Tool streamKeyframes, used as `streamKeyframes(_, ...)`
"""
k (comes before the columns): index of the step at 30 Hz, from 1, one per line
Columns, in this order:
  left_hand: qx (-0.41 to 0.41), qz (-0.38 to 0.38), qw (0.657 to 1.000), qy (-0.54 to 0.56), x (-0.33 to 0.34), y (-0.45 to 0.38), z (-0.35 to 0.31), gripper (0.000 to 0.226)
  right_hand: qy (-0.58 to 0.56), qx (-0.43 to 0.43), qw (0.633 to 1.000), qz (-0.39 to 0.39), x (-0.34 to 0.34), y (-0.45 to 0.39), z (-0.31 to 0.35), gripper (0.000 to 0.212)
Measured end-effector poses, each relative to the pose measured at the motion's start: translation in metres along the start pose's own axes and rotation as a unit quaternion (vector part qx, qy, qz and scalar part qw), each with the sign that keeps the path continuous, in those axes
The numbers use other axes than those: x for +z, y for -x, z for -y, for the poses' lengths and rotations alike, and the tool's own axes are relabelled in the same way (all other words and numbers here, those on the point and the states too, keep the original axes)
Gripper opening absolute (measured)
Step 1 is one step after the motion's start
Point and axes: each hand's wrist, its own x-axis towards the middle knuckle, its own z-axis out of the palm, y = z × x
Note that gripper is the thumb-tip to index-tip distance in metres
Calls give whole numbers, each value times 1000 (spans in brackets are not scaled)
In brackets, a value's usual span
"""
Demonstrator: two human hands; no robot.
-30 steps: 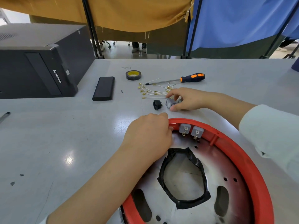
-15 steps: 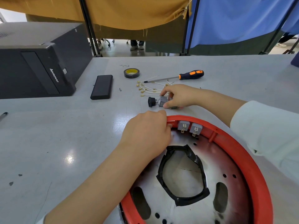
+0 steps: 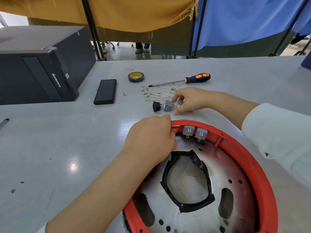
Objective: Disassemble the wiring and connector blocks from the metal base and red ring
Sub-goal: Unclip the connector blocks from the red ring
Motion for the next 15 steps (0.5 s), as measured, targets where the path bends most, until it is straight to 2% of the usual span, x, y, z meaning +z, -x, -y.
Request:
streamKeyframes(6, -3, 1, 1000, -1, -1, 0, -1, 20, 15, -25, 999, -14, 6, -11, 12, 39)
streamKeyframes(12, -7, -3, 1000, -5, 2, -1, 0, 19, 16, -23, 999, -22, 2, -1, 11, 57)
streamKeyframes(15, -13, 0, 1000, -5, 2, -3, 1, 12, 28, -44, 997, -65, -3, 16, 12, 40)
